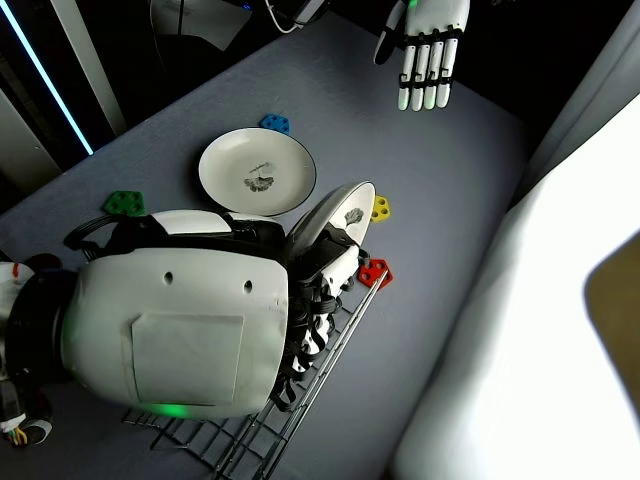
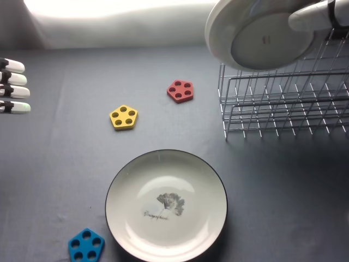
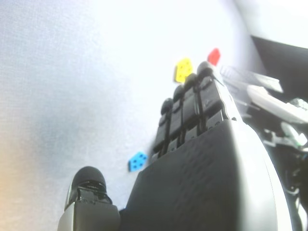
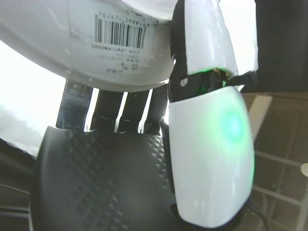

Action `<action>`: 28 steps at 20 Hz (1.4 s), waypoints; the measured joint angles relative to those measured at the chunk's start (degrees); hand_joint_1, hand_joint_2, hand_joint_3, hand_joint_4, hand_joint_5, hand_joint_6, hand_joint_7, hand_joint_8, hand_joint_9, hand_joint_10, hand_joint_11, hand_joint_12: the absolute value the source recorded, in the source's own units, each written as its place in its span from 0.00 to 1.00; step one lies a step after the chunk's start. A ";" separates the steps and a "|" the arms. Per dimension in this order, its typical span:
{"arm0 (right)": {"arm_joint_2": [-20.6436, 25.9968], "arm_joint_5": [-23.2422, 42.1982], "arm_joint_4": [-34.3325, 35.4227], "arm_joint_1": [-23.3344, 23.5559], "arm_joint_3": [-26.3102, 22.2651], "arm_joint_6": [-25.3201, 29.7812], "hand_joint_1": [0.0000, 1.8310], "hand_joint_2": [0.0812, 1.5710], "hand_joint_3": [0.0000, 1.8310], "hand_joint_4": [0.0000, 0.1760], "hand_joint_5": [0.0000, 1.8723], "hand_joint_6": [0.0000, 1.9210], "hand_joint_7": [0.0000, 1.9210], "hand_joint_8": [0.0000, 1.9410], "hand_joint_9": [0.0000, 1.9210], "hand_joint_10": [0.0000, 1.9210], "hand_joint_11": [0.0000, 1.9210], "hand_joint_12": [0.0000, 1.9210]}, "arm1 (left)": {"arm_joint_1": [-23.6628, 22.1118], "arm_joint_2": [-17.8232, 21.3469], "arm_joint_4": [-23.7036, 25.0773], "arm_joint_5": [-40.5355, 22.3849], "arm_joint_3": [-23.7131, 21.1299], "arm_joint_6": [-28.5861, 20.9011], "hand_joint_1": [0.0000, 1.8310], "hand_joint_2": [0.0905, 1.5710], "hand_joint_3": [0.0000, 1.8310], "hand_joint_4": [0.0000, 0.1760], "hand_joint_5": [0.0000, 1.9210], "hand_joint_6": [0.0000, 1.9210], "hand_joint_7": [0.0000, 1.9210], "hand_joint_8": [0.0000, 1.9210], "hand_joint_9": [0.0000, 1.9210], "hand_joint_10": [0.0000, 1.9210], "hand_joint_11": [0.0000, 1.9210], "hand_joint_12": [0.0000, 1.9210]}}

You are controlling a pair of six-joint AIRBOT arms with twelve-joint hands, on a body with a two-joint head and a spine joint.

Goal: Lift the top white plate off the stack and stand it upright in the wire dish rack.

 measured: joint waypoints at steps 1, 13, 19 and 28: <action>-0.17 -0.26 0.00 0.00 0.57 1.09 0.82 0.64 0.00 0.00 0.53 0.48 0.59 0.23 0.63 0.30 0.50 0.70 | 0.00 0.00 0.02 0.00 0.00 -0.02 0.00 0.63 0.00 0.00 0.03 0.00 0.05 0.00 0.05 0.00 0.06 0.01; -0.72 0.66 -2.08 -1.33 2.36 4.13 0.82 0.64 0.00 0.00 0.53 0.48 0.60 0.21 0.65 0.27 0.52 0.69 | 0.00 -0.07 0.02 -0.11 0.00 0.00 0.00 0.63 0.00 0.00 0.03 0.00 0.04 0.00 0.04 0.00 0.05 0.00; -0.94 2.05 -4.02 -2.75 3.23 6.58 0.82 0.64 0.00 0.00 0.54 0.44 0.63 0.17 0.64 0.28 0.51 0.70 | 0.00 -0.07 0.02 -0.17 0.00 -0.02 0.00 0.64 0.00 0.00 0.03 0.00 0.04 0.00 0.04 0.00 0.05 0.00; -1.03 3.50 -5.05 -5.64 5.01 7.72 0.82 0.63 0.00 0.00 0.57 0.40 0.66 0.11 0.67 0.24 0.52 0.69 | 0.00 -0.07 0.00 -0.28 0.00 0.00 0.01 0.63 0.00 0.00 0.04 0.00 0.05 0.00 0.05 0.00 0.06 0.01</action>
